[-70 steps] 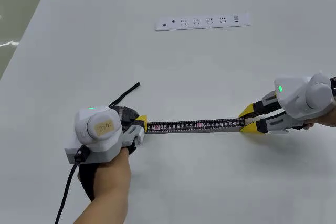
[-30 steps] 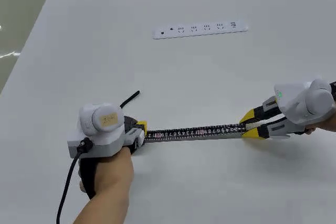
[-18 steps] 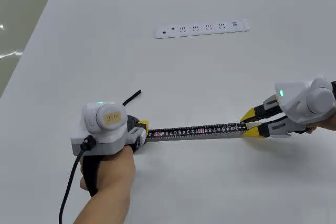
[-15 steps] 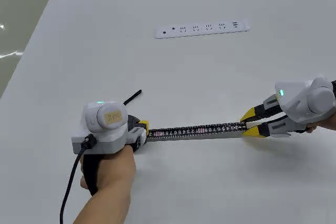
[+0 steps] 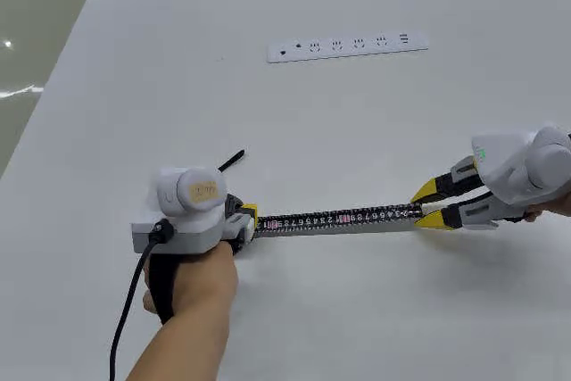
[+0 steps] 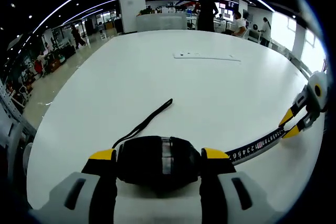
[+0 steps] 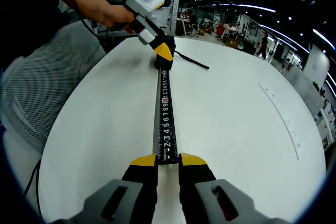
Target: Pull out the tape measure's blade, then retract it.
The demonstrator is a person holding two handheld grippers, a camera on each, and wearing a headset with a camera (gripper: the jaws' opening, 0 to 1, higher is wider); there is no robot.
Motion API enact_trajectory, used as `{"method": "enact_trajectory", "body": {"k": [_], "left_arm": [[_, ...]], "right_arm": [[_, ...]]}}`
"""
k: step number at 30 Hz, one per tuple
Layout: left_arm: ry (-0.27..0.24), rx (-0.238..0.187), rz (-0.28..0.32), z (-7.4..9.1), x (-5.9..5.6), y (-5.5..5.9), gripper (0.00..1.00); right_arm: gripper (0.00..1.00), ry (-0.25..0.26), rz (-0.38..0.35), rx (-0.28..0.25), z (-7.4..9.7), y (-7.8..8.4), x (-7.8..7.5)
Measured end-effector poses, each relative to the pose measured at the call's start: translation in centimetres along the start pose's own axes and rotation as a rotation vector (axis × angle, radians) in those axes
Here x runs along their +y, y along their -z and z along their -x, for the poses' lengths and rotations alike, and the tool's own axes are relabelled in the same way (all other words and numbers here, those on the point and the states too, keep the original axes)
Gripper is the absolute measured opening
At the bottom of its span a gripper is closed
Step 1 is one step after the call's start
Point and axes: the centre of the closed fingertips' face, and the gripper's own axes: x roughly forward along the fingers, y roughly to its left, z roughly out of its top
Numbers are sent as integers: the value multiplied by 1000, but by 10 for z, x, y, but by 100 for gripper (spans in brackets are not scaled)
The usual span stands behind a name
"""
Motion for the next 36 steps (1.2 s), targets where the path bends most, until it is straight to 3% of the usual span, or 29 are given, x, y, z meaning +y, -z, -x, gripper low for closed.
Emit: {"method": "enact_trajectory", "body": {"k": [13, 17, 24, 30, 36], "left_arm": [[2, -5, 12, -3, 2, 0, 59], [0, -8, 14, 3, -1, -1, 59], [-3, -12, 17, -4, 3, 0, 59], [1, -18, 15, 2, 0, -1, 59], [2, -13, 18, -4, 2, 0, 60]], "right_arm": [[14, 3, 15, -1, 1, -5, 0], [14, 2, 16, -2, 0, -5, 0], [14, 0, 15, -4, -1, -7, 0], [14, -1, 14, -4, -2, -8, -1], [14, -4, 13, -4, -4, -8, -2]]}}
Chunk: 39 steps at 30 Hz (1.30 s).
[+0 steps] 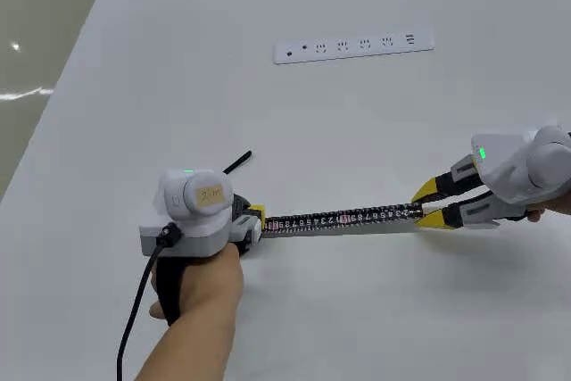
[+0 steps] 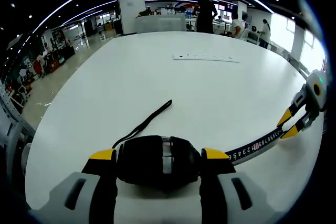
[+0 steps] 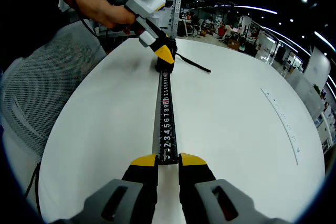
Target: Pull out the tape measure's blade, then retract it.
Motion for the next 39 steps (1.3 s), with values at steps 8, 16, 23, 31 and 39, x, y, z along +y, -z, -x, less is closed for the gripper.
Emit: {"method": "enact_trajectory", "body": {"k": [8, 16, 23, 31, 39], "left_arm": [[-2, 7, 7, 8, -3, -1, 60], [-2, 2, 8, 1, 0, -1, 60], [-2, -1, 10, 4, 0, -1, 60], [-4, -5, 14, 3, 0, -1, 60], [-6, -2, 17, 1, 1, 0, 61]], "right_arm": [[14, -1, 1, -2, 0, -8, 3], [14, -3, 0, -4, -4, -8, 2], [14, -7, 0, -4, -8, -8, 1], [14, -8, -4, -3, -9, -10, 1], [14, -9, -8, -3, -10, -13, 2]]}}
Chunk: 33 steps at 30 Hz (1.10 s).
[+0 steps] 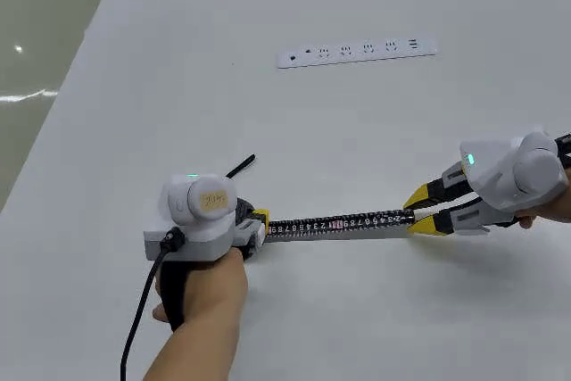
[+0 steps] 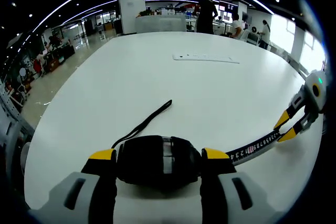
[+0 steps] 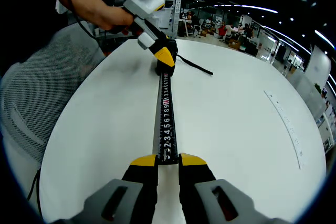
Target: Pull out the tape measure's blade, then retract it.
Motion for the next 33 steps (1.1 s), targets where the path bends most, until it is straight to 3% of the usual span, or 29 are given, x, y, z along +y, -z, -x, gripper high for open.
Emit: {"method": "enact_trajectory", "body": {"k": [5, 15, 33], "left_arm": [[1, 4, 3, 6, -2, -1, 61], [13, 11, 13, -2, 1, 1, 61], [23, 17, 25, 0, -1, 1, 62]], "right_arm": [[14, 0, 2, 0, 0, -2, 1], [14, -1, 1, -1, -3, -5, 1], [14, -2, 2, -2, -9, -11, -1]]}}
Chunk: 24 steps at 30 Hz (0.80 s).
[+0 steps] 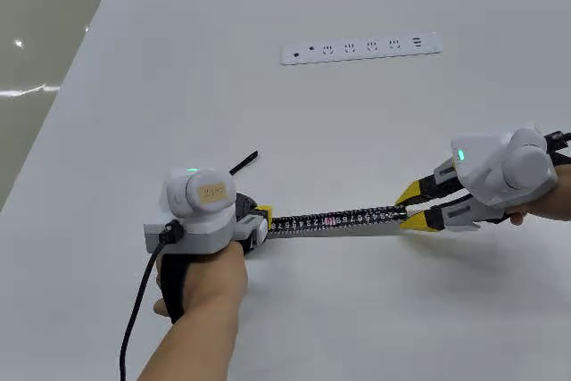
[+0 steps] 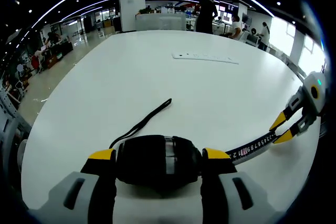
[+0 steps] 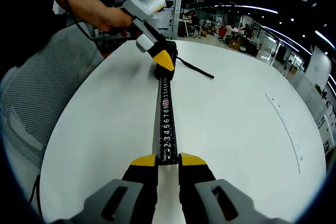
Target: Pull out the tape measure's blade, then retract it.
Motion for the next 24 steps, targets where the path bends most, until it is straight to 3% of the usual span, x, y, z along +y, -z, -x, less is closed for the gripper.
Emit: {"method": "enact_trajectory", "body": {"k": [11, 24], "left_arm": [[-17, 26, -44, -4, 1, 2, 63], [-21, 22, -24, -3, 2, 3, 62]], "right_arm": [[14, 0, 1, -2, -1, -4, 0], [14, 4, 7, -12, -6, -11, -2]]}}
